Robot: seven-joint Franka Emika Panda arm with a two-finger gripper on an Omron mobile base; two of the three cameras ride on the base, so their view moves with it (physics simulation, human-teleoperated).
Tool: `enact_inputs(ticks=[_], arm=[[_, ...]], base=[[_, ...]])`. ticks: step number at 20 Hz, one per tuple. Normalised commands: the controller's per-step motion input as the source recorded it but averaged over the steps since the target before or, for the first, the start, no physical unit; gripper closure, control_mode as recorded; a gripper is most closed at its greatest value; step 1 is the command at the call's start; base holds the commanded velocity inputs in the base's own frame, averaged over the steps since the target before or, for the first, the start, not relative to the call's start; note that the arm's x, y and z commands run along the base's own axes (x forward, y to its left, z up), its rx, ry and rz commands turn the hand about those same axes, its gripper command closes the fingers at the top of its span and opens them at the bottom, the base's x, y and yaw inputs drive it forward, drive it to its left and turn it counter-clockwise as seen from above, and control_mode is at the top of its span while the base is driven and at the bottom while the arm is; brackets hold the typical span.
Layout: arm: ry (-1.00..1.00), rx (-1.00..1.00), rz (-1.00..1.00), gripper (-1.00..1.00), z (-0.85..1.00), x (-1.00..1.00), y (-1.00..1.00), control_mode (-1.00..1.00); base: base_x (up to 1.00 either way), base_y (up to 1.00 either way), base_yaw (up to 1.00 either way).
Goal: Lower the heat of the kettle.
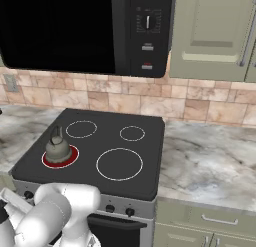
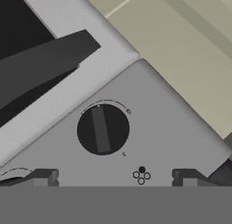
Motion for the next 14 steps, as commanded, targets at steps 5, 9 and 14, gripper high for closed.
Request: enact_inputs(ticks=[5,9,14], arm=[[0.00,0.00,0.00,-1.00,-0.04,0.07,0.06,-1.00],[0.00,0.00,0.00,-1.00,-0.10,0.02,0.07,-1.00],[0.00,0.00,0.00,-1.00,-0.10,0.02,0.02,-1.00]], base=[[0.00,0.00,0.00],[0.00,0.00,0.00],[0.00,0.00,0.00]])
